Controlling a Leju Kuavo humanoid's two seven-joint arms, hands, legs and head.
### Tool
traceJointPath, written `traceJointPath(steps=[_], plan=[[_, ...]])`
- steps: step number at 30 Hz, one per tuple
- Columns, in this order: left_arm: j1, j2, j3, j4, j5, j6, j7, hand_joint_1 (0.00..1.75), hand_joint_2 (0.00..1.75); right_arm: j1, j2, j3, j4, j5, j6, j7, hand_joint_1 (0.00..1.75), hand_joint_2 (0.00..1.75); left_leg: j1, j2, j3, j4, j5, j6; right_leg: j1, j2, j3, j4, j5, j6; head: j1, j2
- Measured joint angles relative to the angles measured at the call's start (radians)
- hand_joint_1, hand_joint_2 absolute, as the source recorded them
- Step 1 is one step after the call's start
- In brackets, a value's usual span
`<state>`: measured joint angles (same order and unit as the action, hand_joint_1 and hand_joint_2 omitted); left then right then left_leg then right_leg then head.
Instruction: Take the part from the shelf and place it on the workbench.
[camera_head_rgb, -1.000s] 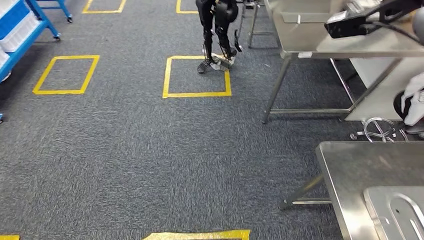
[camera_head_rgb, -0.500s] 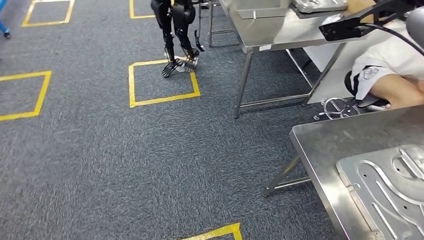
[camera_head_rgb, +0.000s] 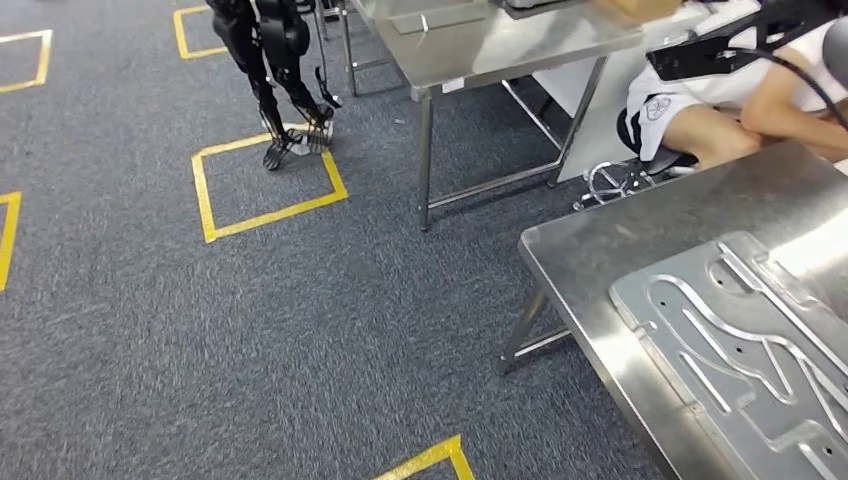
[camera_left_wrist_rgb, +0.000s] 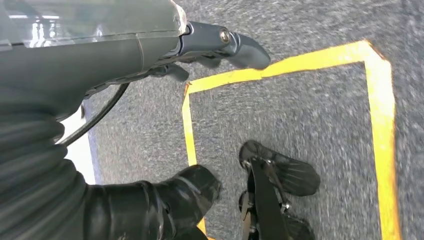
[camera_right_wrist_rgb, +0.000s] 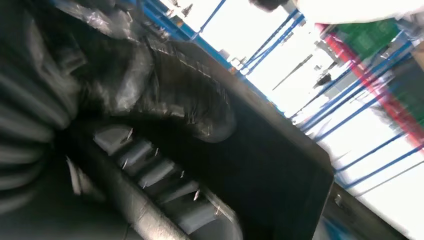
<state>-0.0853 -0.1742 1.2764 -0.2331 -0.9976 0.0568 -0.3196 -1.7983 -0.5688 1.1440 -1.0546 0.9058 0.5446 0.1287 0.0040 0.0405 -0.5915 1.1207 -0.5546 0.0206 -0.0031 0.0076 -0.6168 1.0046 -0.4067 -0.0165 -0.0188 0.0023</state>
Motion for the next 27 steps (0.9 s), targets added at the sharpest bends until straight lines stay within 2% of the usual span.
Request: traceJointPath(steps=[1, 2, 3, 4, 5, 7, 8, 9, 10, 12, 14, 16, 17, 18, 19, 20, 21, 23, 24, 25, 26, 27], plan=[[0.001, 0.0, 0.0, 0.0, 0.0, 0.0, 0.0, 0.0, 1.75, -0.001, 0.002, 0.0, 0.0, 0.0, 0.0, 0.0, 1.75, 1.75, 0.001, -0.021, -0.034, 0.069, -0.032, -0.001, 0.0, 0.008, 0.001, -0.001, 0.0, -0.003, 0.0, 0.0], [0.002, 0.0, 0.0, 0.0, 0.0, 0.0, 0.0, 0.0, 1.75, 0.001, 0.006, 0.001, 0.0, 0.0, 0.0, 0.0, 1.75, 1.75, 0.001, -0.03, -0.071, 0.137, -0.056, -0.003, 0.0, 0.017, 0.001, 0.0, -0.001, -0.004, 0.0, 0.0], [0.002, 0.0, 0.0, 0.0, 0.0, 0.0, 0.0, 0.0, 1.75, 0.002, 0.008, 0.002, -0.001, 0.0, 0.0, -0.001, 1.75, 1.75, 0.001, -0.033, -0.1, 0.184, -0.065, -0.004, 0.0, 0.027, 0.001, 0.001, -0.002, -0.005, 0.0, 0.0], [0.003, 0.0, 0.0, 0.0, 0.0, 0.0, 0.0, 0.0, 1.75, 0.004, 0.01, 0.002, -0.001, 0.0, 0.0, -0.001, 1.75, 1.75, 0.002, -0.034, -0.112, 0.194, -0.053, -0.005, 0.0, 0.036, 0.001, 0.004, -0.004, -0.005, 0.0, 0.0], [0.003, 0.0, 0.0, 0.0, 0.0, 0.0, 0.0, 0.0, 1.75, 0.004, 0.011, 0.002, -0.001, 0.0, 0.0, -0.001, 1.75, 1.75, 0.003, -0.035, -0.104, 0.162, -0.02, -0.006, 0.0, 0.045, 0.002, 0.008, -0.007, -0.003, 0.0, 0.0], [0.006, 0.001, 0.0, 0.0, 0.0, 0.0, 0.0, 0.0, 1.75, 0.003, 0.011, 0.002, -0.001, 0.0, 0.0, -0.001, 1.75, 1.75, 0.007, -0.048, -0.052, 0.031, 0.059, -0.006, -0.002, 0.06, 0.0, 0.023, -0.017, 0.004, 0.0, 0.0], [0.007, 0.001, 0.0, 0.001, 0.0, 0.0, 0.0, 0.0, 1.75, 0.003, 0.012, 0.002, -0.001, 0.0, 0.0, -0.001, 1.75, 1.75, 0.008, -0.057, -0.029, -0.022, 0.081, -0.005, -0.002, 0.067, -0.005, 0.032, -0.022, 0.008, 0.0, 0.0], [0.008, 0.001, 0.0, 0.001, 0.0, 0.0, 0.0, 0.0, 1.75, 0.003, 0.012, 0.002, -0.001, 0.0, 0.0, 0.0, 1.75, 1.75, 0.009, -0.064, -0.017, -0.052, 0.09, -0.004, -0.002, 0.073, -0.011, 0.039, -0.025, 0.013, 0.001, 0.0], [0.007, 0.001, 0.0, 0.001, 0.0, 0.0, 0.0, 0.0, 1.75, 0.003, 0.012, 0.002, -0.001, 0.0, 0.001, -0.001, 1.75, 1.75, 0.007, -0.068, -0.014, -0.06, 0.086, -0.001, -0.002, 0.078, -0.016, 0.043, -0.025, 0.018, 0.001, 0.0], [0.004, 0.001, -0.001, 0.001, 0.0, 0.0, 0.0, 0.0, 1.75, 0.004, 0.009, 0.002, 0.0, 0.0, 0.001, -0.001, 1.75, 1.75, 0.005, -0.06, -0.014, -0.066, 0.09, 0.008, -0.005, 0.083, -0.021, 0.044, -0.025, 0.027, 0.001, 0.0], [0.002, 0.001, -0.001, 0.001, 0.0, 0.0, 0.0, 0.0, 1.75, 0.003, 0.004, 0.001, 0.0, 0.0, 0.0, 0.0, 1.75, 1.75, 0.008, -0.05, -0.01, -0.076, 0.096, 0.02, -0.005, 0.051, -0.036, 0.078, -0.05, 0.036, 0.001, 0.0], [0.004, 0.001, -0.001, 0.001, 0.0, 0.0, 0.0, 0.0, 1.75, 0.003, 0.002, 0.001, 0.0, 0.0, 0.0, 0.0, 1.75, 1.75, 0.007, -0.041, -0.008, -0.081, 0.098, 0.027, -0.005, 0.011, -0.086, 0.186, -0.108, 0.044, 0.001, 0.0], [0.005, 0.001, -0.001, 0.001, 0.0, 0.0, 0.0, 0.0, 1.75, 0.005, 0.002, 0.002, -0.001, 0.0, 0.0, 0.0, 1.75, 1.75, 0.007, -0.037, -0.008, -0.081, 0.097, 0.028, -0.007, 0.002, -0.117, 0.252, -0.135, 0.047, 0.001, 0.0], [0.005, 0.001, -0.001, 0.001, 0.0, 0.0, 0.0, 0.0, 1.75, 0.007, 0.002, 0.002, -0.001, 0.0, 0.001, -0.001, 1.75, 1.75, 0.006, -0.033, -0.007, -0.08, 0.096, 0.029, -0.009, -0.001, -0.142, 0.301, -0.148, 0.049, 0.001, 0.0], [0.005, 0.001, -0.001, 0.001, 0.0, 0.0, 0.0, 0.0, 1.75, 0.009, 0.001, 0.002, 0.0, 0.0, 0.001, -0.001, 1.75, 1.75, 0.006, -0.031, -0.007, -0.08, 0.095, 0.029, -0.01, -0.002, -0.152, 0.316, -0.143, 0.049, 0.001, 0.0], [0.005, 0.001, -0.001, 0.001, 0.0, 0.0, 0.0, 0.0, 1.75, 0.01, 0.001, 0.002, 0.0, 0.0, 0.001, 0.0, 1.75, 1.75, 0.005, -0.028, -0.005, -0.08, 0.094, 0.029, -0.01, -0.002, -0.141, 0.29, -0.118, 0.048, 0.001, 0.0], [0.005, 0.001, -0.001, 0.001, 0.0, 0.0, 0.0, 0.0, 1.75, 0.01, 0.0, 0.002, 0.0, 0.0, 0.001, 0.0, 1.75, 1.75, 0.005, -0.027, -0.002, -0.08, 0.091, 0.028, -0.009, -0.003, -0.112, 0.228, -0.081, 0.044, 0.001, 0.0], [0.005, 0.0, -0.001, 0.001, -0.001, 0.0, 0.0, 0.0, 1.75, 0.009, -0.002, 0.001, -0.002, -0.002, 0.007, -0.012, 1.75, 1.75, 0.003, -0.018, 0.004, -0.08, 0.086, 0.025, 0.004, -0.039, -0.046, 0.09, -0.024, 0.032, 0.001, 0.0], [0.005, 0.0, -0.001, 0.001, -0.004, 0.002, 0.0, 0.0, 1.75, 0.016, -0.011, 0.002, -0.014, -0.01, 0.015, -0.034, 1.75, 1.75, 0.003, -0.012, 0.007, -0.08, 0.083, 0.022, 0.014, -0.056, -0.026, 0.048, -0.014, 0.026, 0.0, 0.0], [0.005, -0.002, -0.002, 0.002, -0.007, 0.005, -0.001, 0.0, 1.75, 0.033, -0.031, 0.003, -0.041, -0.02, 0.018, -0.058, 1.75, 1.75, 0.004, -0.006, 0.011, -0.081, 0.08, 0.018, 0.026, -0.071, -0.016, 0.029, -0.015, 0.02, -0.001, 0.0], [0.005, -0.005, -0.004, 0.003, -0.011, 0.008, -0.001, 0.0, 1.75, 0.062, -0.061, 0.005, -0.08, -0.034, 0.016, -0.079, 1.75, 1.75, 0.008, -0.002, 0.015, -0.08, 0.077, 0.013, 0.036, -0.069, -0.011, 0.021, -0.015, 0.016, -0.002, 0.0], [0.004, -0.008, -0.005, 0.005, -0.014, 0.011, 0.0, 0.0, 1.75, 0.102, -0.097, 0.008, -0.128, -0.047, 0.008, -0.09, 1.75, 1.75, 0.015, 0.003, 0.019, -0.08, 0.071, 0.008, 0.038, -0.06, -0.002, 0.014, -0.014, 0.01, -0.002, 0.0]])
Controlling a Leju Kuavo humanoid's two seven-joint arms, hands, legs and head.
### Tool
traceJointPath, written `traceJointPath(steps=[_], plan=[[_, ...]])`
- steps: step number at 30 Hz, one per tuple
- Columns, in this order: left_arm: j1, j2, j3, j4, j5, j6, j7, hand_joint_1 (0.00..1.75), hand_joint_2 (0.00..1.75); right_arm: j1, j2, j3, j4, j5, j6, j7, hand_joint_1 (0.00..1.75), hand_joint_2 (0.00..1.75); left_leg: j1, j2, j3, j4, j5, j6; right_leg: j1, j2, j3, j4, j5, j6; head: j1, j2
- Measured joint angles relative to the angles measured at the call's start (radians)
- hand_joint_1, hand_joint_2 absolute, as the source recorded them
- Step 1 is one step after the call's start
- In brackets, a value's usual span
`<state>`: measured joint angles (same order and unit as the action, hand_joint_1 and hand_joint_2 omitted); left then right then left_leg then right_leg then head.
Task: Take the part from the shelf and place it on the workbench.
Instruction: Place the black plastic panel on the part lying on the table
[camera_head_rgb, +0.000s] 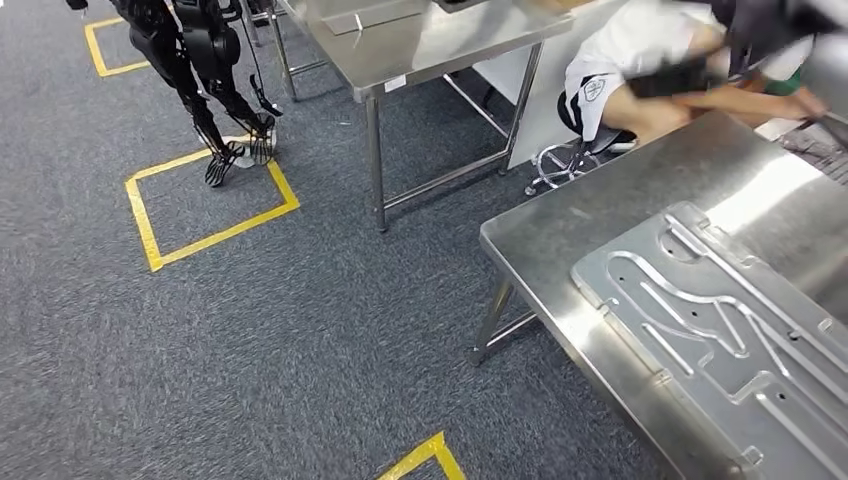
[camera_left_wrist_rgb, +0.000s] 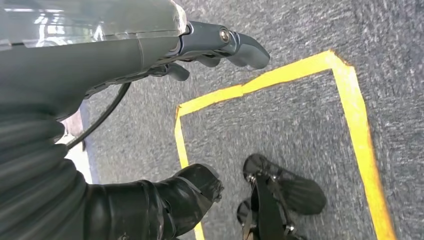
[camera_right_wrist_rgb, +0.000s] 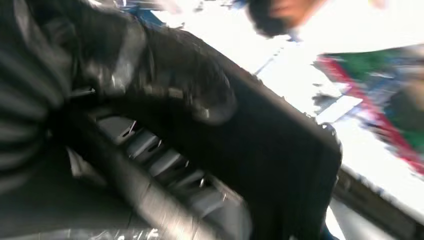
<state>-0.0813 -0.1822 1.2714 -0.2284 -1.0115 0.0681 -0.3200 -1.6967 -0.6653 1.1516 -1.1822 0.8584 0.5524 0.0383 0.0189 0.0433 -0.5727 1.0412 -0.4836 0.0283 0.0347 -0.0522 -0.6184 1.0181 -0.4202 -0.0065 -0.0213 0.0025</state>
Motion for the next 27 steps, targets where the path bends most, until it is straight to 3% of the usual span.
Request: traceJointPath(steps=[2, 3, 5, 6, 7, 8, 9, 11, 13, 15, 16, 18, 20, 22, 23, 24, 25, 27], plan=[[0.0, -0.004, -0.002, 0.002, -0.003, 0.004, 0.001, 0.0, 1.75, 0.075, -0.06, 0.008, -0.078, -0.016, -0.021, 0.007, 1.75, 1.75, 0.007, -0.009, -0.006, 0.028, -0.025, -0.003, 0.0, 0.018, 0.015, -0.015, 0.005, -0.012, 0.0, 0.0], [0.0, -0.005, -0.002, 0.002, -0.003, 0.006, 0.002, 0.0, 1.75, 0.102, -0.08, 0.012, -0.103, -0.022, -0.026, 0.011, 1.75, 1.75, 0.006, -0.02, -0.024, 0.068, -0.049, -0.003, -0.005, 0.029, 0.017, -0.02, 0.007, -0.018, 0.0, 0.0], [0.001, -0.006, -0.002, 0.003, -0.003, 0.007, 0.003, 0.0, 1.75, 0.143, -0.118, 0.02, -0.138, -0.034, -0.03, 0.016, 1.75, 1.75, 0.004, -0.037, -0.086, 0.197, -0.109, -0.005, -0.008, 0.052, 0.016, -0.02, 0.009, -0.024, -0.001, 0.0], [0.001, -0.006, -0.002, 0.004, -0.003, 0.007, 0.004, 0.0, 1.75, 0.16, -0.136, 0.025, -0.15, -0.04, -0.03, 0.016, 1.75, 1.75, 0.004, -0.039, -0.116, 0.254, -0.127, -0.008, -0.01, 0.065, 0.015, -0.019, 0.009, -0.024, -0.001, 0.0], [0.002, -0.005, -0.002, 0.004, -0.003, 0.008, 0.004, 0.0, 1.75, 0.176, -0.151, 0.028, -0.161, -0.044, -0.03, 0.015, 1.75, 1.75, 0.004, -0.039, -0.132, 0.283, -0.126, -0.012, -0.013, 0.08, 0.015, -0.017, 0.008, -0.023, -0.001, 0.0], [0.004, -0.004, -0.002, 0.004, -0.002, 0.009, 0.004, 0.0, 1.75, 0.189, -0.166, 0.031, -0.17, -0.048, -0.029, 0.015, 1.75, 1.75, 0.005, -0.04, -0.131, 0.274, -0.105, -0.015, -0.017, 0.096, 0.014, -0.013, 0.006, -0.021, -0.001, 0.0], [0.005, -0.002, -0.002, 0.004, -0.002, 0.009, 0.004, 0.0, 1.75, 0.199, -0.178, 0.032, -0.179, -0.053, -0.029, 0.015, 1.75, 1.75, 0.006, -0.046, -0.112, 0.225, -0.067, -0.017, -0.023, 0.112, 0.013, -0.007, 0.003, -0.017, -0.001, 0.0], [0.007, 0.001, -0.002, 0.004, -0.002, 0.011, 0.002, 0.0, 1.75, 0.214, -0.201, 0.033, -0.196, -0.064, -0.031, 0.018, 1.75, 1.75, 0.009, -0.084, -0.054, 0.094, -0.003, -0.021, -0.032, 0.142, 0.006, 0.012, -0.007, -0.003, -0.001, 0.0], [0.006, 0.003, -0.002, 0.004, -0.003, 0.012, -0.002, 0.0, 1.75, 0.227, -0.224, 0.033, -0.208, -0.074, -0.035, 0.024, 1.75, 1.75, 0.008, -0.115, -0.023, 0.028, 0.008, -0.017, -0.04, 0.168, -0.008, 0.026, -0.011, 0.012, -0.001, 0.0], [0.002, 0.004, -0.002, 0.004, -0.004, 0.015, -0.006, 0.0, 1.75, 0.244, -0.25, 0.033, -0.218, -0.08, -0.038, 0.027, 1.75, 1.75, 0.002, -0.1, -0.018, 0.018, 0.005, -0.006, -0.048, 0.192, -0.016, 0.024, -0.005, 0.028, -0.002, 0.0], [0.001, 0.004, -0.002, 0.004, -0.004, 0.015, -0.007, 0.0, 1.75, 0.252, -0.263, 0.033, -0.222, -0.082, -0.039, 0.027, 1.75, 1.75, 0.002, -0.087, -0.015, 0.011, 0.009, 0.001, -0.05, 0.189, -0.019, 0.025, -0.006, 0.034, -0.001, 0.0], [-0.001, 0.004, -0.002, 0.004, -0.004, 0.017, -0.01, 0.0, 1.75, 0.259, -0.285, 0.032, -0.23, -0.082, -0.041, 0.028, 1.75, 1.75, 0.004, -0.062, -0.01, -0.004, 0.017, 0.015, -0.047, 0.14, -0.041, 0.068, -0.033, 0.043, 0.001, 0.0], [0.001, 0.005, -0.002, 0.004, -0.005, 0.018, -0.012, 0.0, 1.75, 0.263, -0.296, 0.032, -0.234, -0.081, -0.045, 0.031, 1.75, 1.75, 0.001, -0.039, -0.009, -0.009, 0.019, 0.021, -0.048, 0.078, -0.095, 0.181, -0.091, 0.05, 0.002, 0.0], [0.004, 0.005, -0.002, 0.004, -0.005, 0.021, -0.011, 0.0, 1.75, 0.272, -0.298, 0.032, -0.237, -0.08, -0.047, 0.033, 1.75, 1.75, -0.002, -0.012, -0.008, -0.009, 0.016, 0.022, -0.052, 0.06, -0.141, 0.272, -0.118, 0.055, 0.002, 0.0], [0.004, 0.005, -0.002, 0.004, -0.006, 0.022, -0.01, 0.0, 1.75, 0.277, -0.299, 0.032, -0.238, -0.08, -0.047, 0.033, 1.75, 1.75, -0.002, 0.002, -0.007, -0.009, 0.014, 0.021, -0.053, 0.056, -0.14, 0.27, -0.105, 0.056, 0.002, 0.0], [0.003, 0.005, -0.002, 0.004, -0.006, 0.023, -0.01, 0.0, 1.75, 0.279, -0.3, 0.032, -0.239, -0.08, -0.047, 0.034, 1.75, 1.75, -0.003, 0.015, -0.004, -0.009, 0.011, 0.02, -0.053, 0.049, -0.118, 0.227, -0.076, 0.055, 0.002, 0.0], [0.003, 0.005, -0.002, 0.004, -0.005, 0.024, -0.009, 0.0, 1.75, 0.28, -0.301, 0.031, -0.24, -0.08, -0.048, 0.034, 1.75, 1.75, -0.003, 0.027, 0.0, -0.009, 0.008, 0.019, -0.052, 0.034, -0.082, 0.156, -0.041, 0.053, 0.002, 0.0], [0.002, 0.005, -0.002, 0.004, -0.004, 0.025, -0.007, 0.0, 1.75, 0.279, -0.304, 0.028, -0.241, -0.08, -0.05, 0.035, 1.75, 1.75, -0.007, 0.049, 0.009, -0.01, 0.001, 0.012, -0.04, -0.004, -0.021, 0.039, -0.001, 0.042, 0.002, 0.0]])
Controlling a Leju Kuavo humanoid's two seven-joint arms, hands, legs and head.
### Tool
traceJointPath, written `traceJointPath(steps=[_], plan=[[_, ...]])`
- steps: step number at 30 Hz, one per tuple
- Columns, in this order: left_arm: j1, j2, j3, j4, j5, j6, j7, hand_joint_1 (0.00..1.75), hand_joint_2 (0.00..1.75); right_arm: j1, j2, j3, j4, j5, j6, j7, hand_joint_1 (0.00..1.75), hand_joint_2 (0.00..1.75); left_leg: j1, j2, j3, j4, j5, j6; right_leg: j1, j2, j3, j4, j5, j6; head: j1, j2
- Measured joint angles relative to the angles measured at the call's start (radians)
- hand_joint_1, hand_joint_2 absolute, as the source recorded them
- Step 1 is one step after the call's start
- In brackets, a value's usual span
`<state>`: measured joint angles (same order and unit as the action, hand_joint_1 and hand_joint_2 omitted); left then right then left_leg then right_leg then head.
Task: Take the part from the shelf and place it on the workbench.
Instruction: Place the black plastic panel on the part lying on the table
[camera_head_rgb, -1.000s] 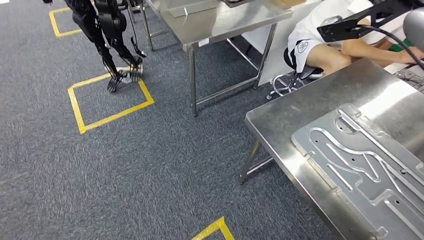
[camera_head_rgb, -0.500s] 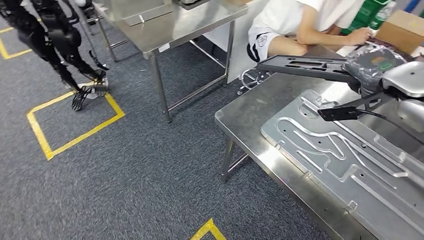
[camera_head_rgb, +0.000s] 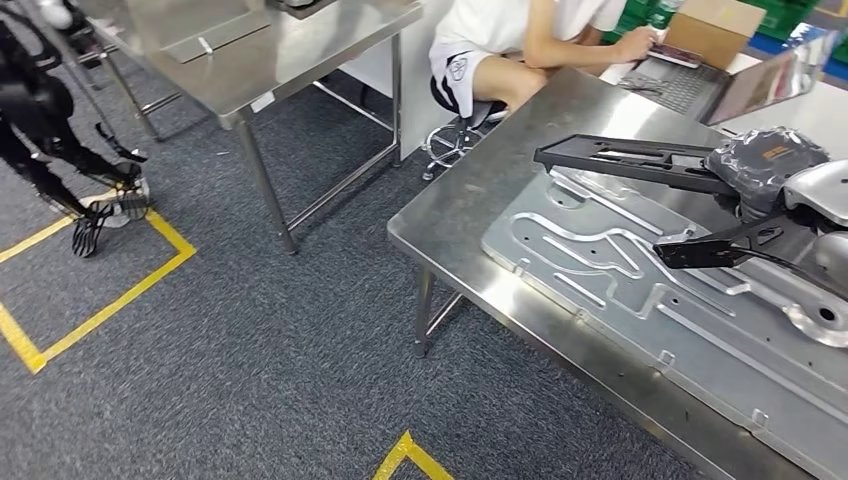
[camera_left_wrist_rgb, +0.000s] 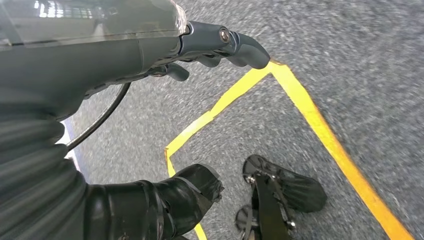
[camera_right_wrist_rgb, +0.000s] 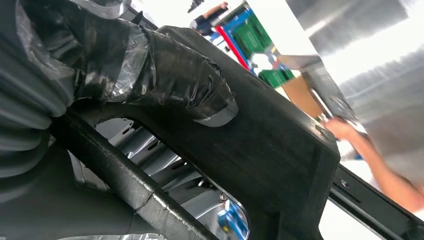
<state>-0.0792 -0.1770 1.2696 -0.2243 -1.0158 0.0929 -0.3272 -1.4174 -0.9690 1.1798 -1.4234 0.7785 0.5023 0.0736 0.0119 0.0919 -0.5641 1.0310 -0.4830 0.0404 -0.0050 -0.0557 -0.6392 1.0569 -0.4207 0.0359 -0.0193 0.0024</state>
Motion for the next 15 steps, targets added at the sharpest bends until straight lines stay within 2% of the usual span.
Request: traceJointPath(steps=[1, 2, 4, 5, 6, 8, 9, 10, 11, 12, 14, 15], plan=[[-0.001, 0.0, 0.0, 0.0, 0.001, 0.0, 0.001, 0.0, 1.75, 0.0, -0.001, -0.002, -0.001, 0.0, -0.001, 0.0, 1.75, 1.75, -0.002, 0.01, 0.004, -0.001, -0.003, -0.005, 0.006, -0.009, 0.012, -0.026, 0.004, -0.007, 0.0, 0.0], [-0.002, 0.0, 0.0, 0.0, 0.002, 0.001, 0.002, 0.0, 1.75, 0.0, -0.002, -0.003, -0.001, 0.0, -0.002, 0.001, 1.75, 1.75, -0.003, 0.02, 0.008, -0.002, -0.006, -0.009, 0.011, -0.006, 0.013, -0.029, 0.0, -0.014, 0.0, 0.0], [-0.005, -0.001, 0.0, 0.0, 0.005, 0.003, 0.005, 0.0, 1.75, 0.001, -0.008, -0.008, -0.003, 0.0, -0.004, 0.001, 1.75, 1.75, -0.003, 0.032, 0.016, -0.003, -0.014, -0.021, 0.008, 0.02, 0.016, -0.035, 0.002, -0.026, 0.0, 0.0], [-0.006, -0.001, 0.0, 0.0, 0.007, 0.004, 0.006, 0.0, 1.75, 0.002, -0.011, -0.012, -0.004, 0.0, -0.005, 0.002, 1.75, 1.75, -0.001, 0.016, 0.014, 0.007, -0.024, -0.026, 0.004, 0.031, 0.021, -0.04, 0.004, -0.033, 0.0, 0.0], [-0.006, -0.002, 0.0, 0.0, 0.008, 0.006, 0.007, 0.0, 1.75, 0.003, -0.013, -0.016, -0.005, -0.001, -0.007, 0.004, 1.75, 1.75, 0.0, -0.01, 0.003, 0.037, -0.043, -0.029, 0.001, 0.042, 0.026, -0.046, 0.006, -0.039, -0.001, 0.0], [-0.005, -0.001, 0.0, 0.0, 0.01, 0.009, 0.009, 0.0, 1.75, 0.008, -0.013, -0.022, -0.007, -0.001, -0.011, 0.009, 1.75, 1.75, 0.001, -0.069, -0.055, 0.154, -0.1, -0.03, -0.001, 0.061, 0.03, -0.05, 0.007, -0.048, -0.001, 0.0], [-0.003, -0.001, 0.001, 0.0, 0.011, 0.01, 0.01, 0.0, 1.75, 0.014, -0.012, -0.022, -0.007, 0.0, -0.012, 0.009, 1.75, 1.75, 0.001, -0.08, -0.092, 0.222, -0.124, -0.03, 0.0, 0.071, 0.03, -0.049, 0.005, -0.051, -0.001, 0.0], [-0.002, -0.001, 0.001, 0.0, 0.012, 0.012, 0.011, 0.0, 1.75, 0.021, -0.011, -0.022, -0.008, 0.005, -0.013, 0.007, 1.75, 1.75, 0.0, -0.084, -0.121, 0.269, -0.132, -0.03, 0.002, 0.082, 0.03, -0.048, 0.004, -0.053, -0.001, 0.0], [-0.001, -0.001, 0.001, 0.0, 0.012, 0.013, 0.012, 0.0, 1.75, 0.028, -0.01, -0.021, -0.009, 0.012, -0.013, 0.004, 1.75, 1.75, -0.001, -0.085, -0.135, 0.283, -0.12, -0.029, 0.003, 0.093, 0.03, -0.045, 0.002, -0.054, -0.001, 0.0], [-0.001, -0.001, 0.001, 0.0, 0.012, 0.015, 0.012, 0.0, 1.75, 0.034, -0.011, -0.021, -0.01, 0.021, -0.013, 0.0, 1.75, 1.75, -0.001, -0.086, -0.131, 0.256, -0.089, -0.027, 0.003, 0.104, 0.03, -0.04, -0.001, -0.054, -0.001, 0.0], [0.0, 0.0, 0.001, 0.0, 0.012, 0.02, 0.013, 0.0, 1.75, 0.039, -0.013, -0.02, -0.012, 0.033, -0.014, -0.004, 1.75, 1.75, -0.002, -0.094, -0.086, 0.132, -0.012, -0.019, 0.003, 0.12, 0.03, -0.028, -0.01, -0.051, -0.001, 0.0], [-0.001, 0.001, 0.001, 0.0, 0.012, 0.022, 0.013, 0.0, 1.75, 0.041, -0.017, -0.02, -0.012, 0.035, -0.015, -0.005, 1.75, 1.75, -0.002, -0.099, -0.064, 0.076, 0.011, -0.016, 0.004, 0.125, 0.027, -0.021, -0.014, -0.046, -0.001, 0.0]])
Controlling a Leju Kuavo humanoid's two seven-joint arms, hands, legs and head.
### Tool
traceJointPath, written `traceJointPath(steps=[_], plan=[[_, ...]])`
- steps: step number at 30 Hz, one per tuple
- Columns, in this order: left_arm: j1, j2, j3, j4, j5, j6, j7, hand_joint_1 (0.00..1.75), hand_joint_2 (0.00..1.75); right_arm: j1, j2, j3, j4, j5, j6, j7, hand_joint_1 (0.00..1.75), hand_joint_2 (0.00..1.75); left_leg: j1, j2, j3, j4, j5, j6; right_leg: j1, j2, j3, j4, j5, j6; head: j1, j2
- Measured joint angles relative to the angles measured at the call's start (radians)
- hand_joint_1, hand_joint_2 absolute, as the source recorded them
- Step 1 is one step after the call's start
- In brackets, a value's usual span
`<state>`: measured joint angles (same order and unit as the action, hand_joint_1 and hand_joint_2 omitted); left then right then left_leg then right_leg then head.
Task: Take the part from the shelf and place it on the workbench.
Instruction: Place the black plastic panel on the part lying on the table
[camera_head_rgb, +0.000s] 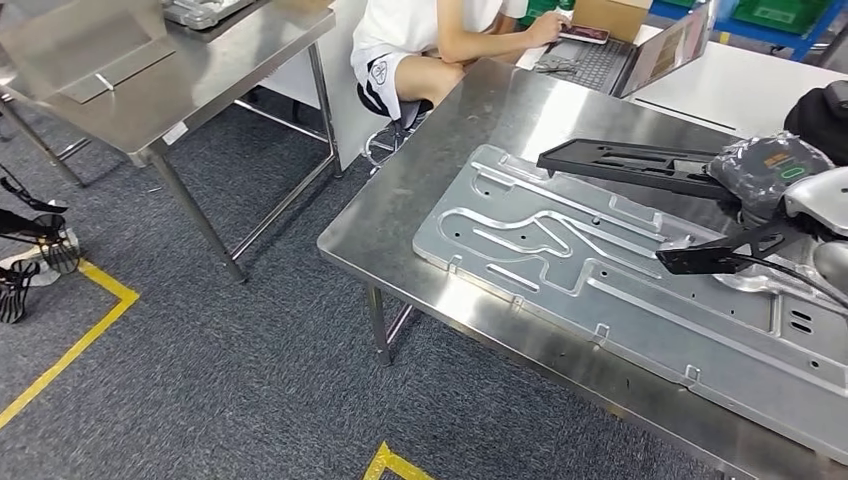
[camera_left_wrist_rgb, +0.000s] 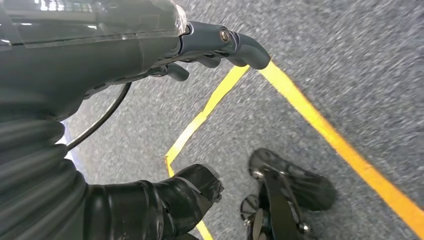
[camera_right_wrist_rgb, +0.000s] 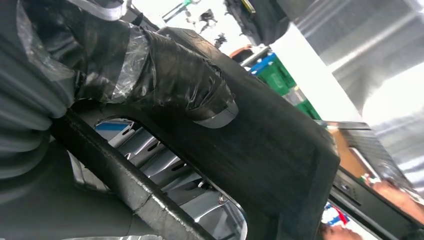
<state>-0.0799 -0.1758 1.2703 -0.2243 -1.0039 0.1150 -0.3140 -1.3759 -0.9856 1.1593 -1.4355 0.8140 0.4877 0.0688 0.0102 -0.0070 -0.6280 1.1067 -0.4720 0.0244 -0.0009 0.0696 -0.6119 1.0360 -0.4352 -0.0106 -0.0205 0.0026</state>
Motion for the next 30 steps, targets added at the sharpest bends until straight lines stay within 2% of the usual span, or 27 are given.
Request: traceJointPath(steps=[1, 4, 6, 8, 9, 10, 11, 12, 14, 15, 16, 18, 20, 21, 22, 24, 25, 26, 27, 28, 30], plan=[[-0.001, 0.001, 0.0, 0.0, 0.0, 0.002, 0.0, 0.0, 1.75, 0.004, -0.004, 0.0, 0.0, 0.001, -0.001, 0.0, 1.75, 1.75, -0.001, -0.005, 0.014, -0.035, 0.01, 0.003, 0.001, 0.003, -0.003, 0.005, -0.003, 0.005, 0.0, 0.0], [-0.004, 0.001, 0.0, 0.0, 0.003, 0.003, 0.0, 0.0, 1.75, 0.024, -0.016, 0.0, 0.0, 0.0, -0.005, 0.0, 1.75, 1.75, -0.003, -0.005, 0.024, -0.06, 0.013, 0.013, -0.002, 0.005, -0.006, 0.005, -0.004, 0.021, 0.0, 0.0], [-0.005, 0.0, 0.0, 0.0, 0.005, 0.004, -0.001, 0.0, 1.75, 0.036, -0.022, -0.002, 0.0, -0.002, -0.009, 0.001, 1.75, 1.75, 0.001, 0.001, 0.03, -0.074, 0.022, 0.024, -0.004, -0.02, -0.017, 0.03, -0.024, 0.031, 0.001, 0.0], [-0.003, 0.0, 0.001, 0.0, 0.007, 0.006, -0.002, 0.0, 1.75, 0.045, -0.025, -0.003, 0.0, -0.004, -0.013, 0.003, 1.75, 1.75, 0.003, 0.006, 0.033, -0.082, 0.026, 0.029, -0.009, -0.052, -0.062, 0.129, -0.079, 0.043, 0.001, 0.0], [-0.002, 0.0, 0.001, 0.0, 0.008, 0.008, -0.003, 0.0, 1.75, 0.053, -0.025, -0.003, 0.0, -0.005, -0.016, 0.004, 1.75, 1.75, 0.003, 0.007, 0.032, -0.082, 0.026, 0.03, -0.013, -0.058, -0.094, 0.193, -0.107, 0.049, 0.001, 0.0], [-0.001, 0.0, 0.001, 0.0, 0.008, 0.011, -0.002, 0.0, 1.75, 0.064, -0.025, -0.003, 0.001, -0.006, -0.017, 0.005, 1.75, 1.75, 0.003, 0.009, 0.033, -0.082, 0.025, 0.03, -0.018, -0.06, -0.119, 0.244, -0.122, 0.054, 0.001, 0.0], [-0.001, 0.0, 0.001, 0.0, 0.008, 0.014, -0.002, 0.0, 1.75, 0.076, -0.025, -0.003, 0.002, -0.007, -0.019, 0.006, 1.75, 1.75, 0.003, 0.01, 0.033, -0.082, 0.024, 0.029, -0.022, -0.062, -0.131, 0.263, -0.118, 0.058, 0.001, 0.0], [-0.002, 0.0, 0.001, 0.0, 0.009, 0.016, -0.001, 0.0, 1.75, 0.086, -0.025, -0.003, 0.003, -0.008, -0.021, 0.006, 1.75, 1.75, 0.003, 0.012, 0.034, -0.082, 0.023, 0.027, -0.027, -0.064, -0.123, 0.243, -0.096, 0.061, 0.001, 0.0], [-0.001, -0.002, 0.001, 0.0, 0.009, 0.02, 0.0, 0.0, 1.75, 0.101, -0.024, -0.007, 0.006, -0.006, -0.028, 0.012, 1.75, 1.75, 0.003, 0.014, 0.039, -0.082, 0.019, 0.021, -0.033, -0.075, -0.061, 0.113, -0.028, 0.065, 0.001, 0.0], [-0.001, -0.003, 0.001, 0.0, 0.009, 0.022, 0.0, 0.0, 1.75, 0.106, -0.022, -0.01, 0.01, -0.005, -0.035, 0.017, 1.75, 1.75, 0.002, 0.015, 0.04, -0.081, 0.017, 0.017, -0.031, -0.08, -0.031, 0.05, -0.005, 0.063, 0.001, 0.0], [-0.002, -0.004, 0.001, 0.0, 0.01, 0.024, 0.0, 0.0, 1.75, 0.112, -0.021, -0.015, 0.014, -0.003, -0.042, 0.021, 1.75, 1.75, 0.001, 0.016, 0.041, -0.081, 0.015, 0.012, -0.028, -0.083, -0.012, 0.008, 0.006, 0.059, 0.001, 0.0], [-0.002, -0.004, 0.001, 0.0, 0.01, 0.027, 0.0, 0.0, 1.75, 0.124, -0.017, -0.022, 0.025, 0.0, -0.053, 0.027, 1.75, 1.75, -0.001, 0.017, 0.042, -0.082, 0.014, 0.001, -0.019, -0.08, -0.005, -0.008, 0.004, 0.046, 0.001, 0.0], [-0.002, -0.004, 0.002, 0.0, 0.012, 0.029, 0.0, 0.0, 1.75, 0.135, -0.015, -0.028, 0.034, 0.005, -0.061, 0.029, 1.75, 1.75, 0.001, 0.018, 0.042, -0.076, 0.005, -0.01, -0.02, -0.077, -0.001, -0.013, 0.005, 0.031, 0.0, 0.0], [-0.002, -0.004, 0.002, 0.0, 0.014, 0.029, 0.0, 0.0, 1.75, 0.138, -0.012, -0.033, 0.039, 0.009, -0.066, 0.03, 1.75, 1.75, 0.002, 0.017, 0.034, -0.055, -0.009, -0.014, -0.02, -0.076, 0.001, -0.016, 0.007, 0.022, 0.0, 0.0], [-0.002, -0.004, 0.003, 0.0, 0.016, 0.03, 0.001, 0.0, 1.75, 0.142, -0.007, -0.038, 0.044, 0.015, -0.071, 0.033, 1.75, 1.75, 0.002, 0.016, 0.015, -0.014, -0.034, -0.016, -0.021, -0.075, 0.003, -0.019, 0.009, 0.013, -0.001, 0.0], [-0.002, -0.004, 0.006, 0.0, 0.018, 0.03, 0.003, 0.0, 1.75, 0.15, 0.009, -0.05, 0.061, 0.025, -0.081, 0.038, 1.75, 1.75, 0.002, 0.014, -0.05, 0.12, -0.098, -0.016, -0.016, -0.072, 0.004, -0.019, 0.008, 0.002, -0.001, 0.0], [-0.002, -0.004, 0.007, 0.0, 0.018, 0.03, 0.005, 0.0, 1.75, 0.155, 0.017, -0.053, 0.07, 0.03, -0.084, 0.039, 1.75, 1.75, 0.002, 0.013, -0.083, 0.182, -0.118, -0.016, -0.013, -0.07, 0.004, -0.018, 0.007, -0.001, 0.0, 0.0], [-0.002, -0.004, 0.008, 0.0, 0.018, 0.03, 0.007, 0.0, 1.75, 0.161, 0.025, -0.055, 0.08, 0.034, -0.086, 0.039, 1.75, 1.75, 0.002, 0.013, -0.103, 0.217, -0.121, -0.015, -0.01, -0.067, 0.004, -0.016, 0.006, -0.002, 0.0, 0.0], [-0.002, -0.005, 0.008, 0.0, 0.018, 0.031, 0.009, 0.0, 1.75, 0.166, 0.031, -0.058, 0.088, 0.037, -0.087, 0.039, 1.75, 1.75, 0.002, 0.013, -0.104, 0.212, -0.105, -0.013, -0.008, -0.065, 0.004, -0.014, 0.005, -0.003, 0.0, 0.0], [-0.002, -0.005, 0.008, 0.0, 0.019, 0.031, 0.012, 0.0, 1.75, 0.17, 0.037, -0.061, 0.097, 0.041, -0.089, 0.039, 1.75, 1.75, 0.001, 0.012, -0.086, 0.168, -0.073, -0.009, -0.006, -0.063, 0.004, -0.011, 0.003, -0.003, 0.0, 0.0], [-0.001, -0.004, 0.01, 0.0, 0.02, 0.033, 0.017, 0.0, 1.75, 0.177, 0.047, -0.072, 0.117, 0.047, -0.093, 0.039, 1.75, 1.75, -0.001, 0.009, -0.022, 0.029, -0.009, 0.001, -0.002, -0.059, 0.002, -0.003, -0.002, 0.001, 0.0, 0.0]])
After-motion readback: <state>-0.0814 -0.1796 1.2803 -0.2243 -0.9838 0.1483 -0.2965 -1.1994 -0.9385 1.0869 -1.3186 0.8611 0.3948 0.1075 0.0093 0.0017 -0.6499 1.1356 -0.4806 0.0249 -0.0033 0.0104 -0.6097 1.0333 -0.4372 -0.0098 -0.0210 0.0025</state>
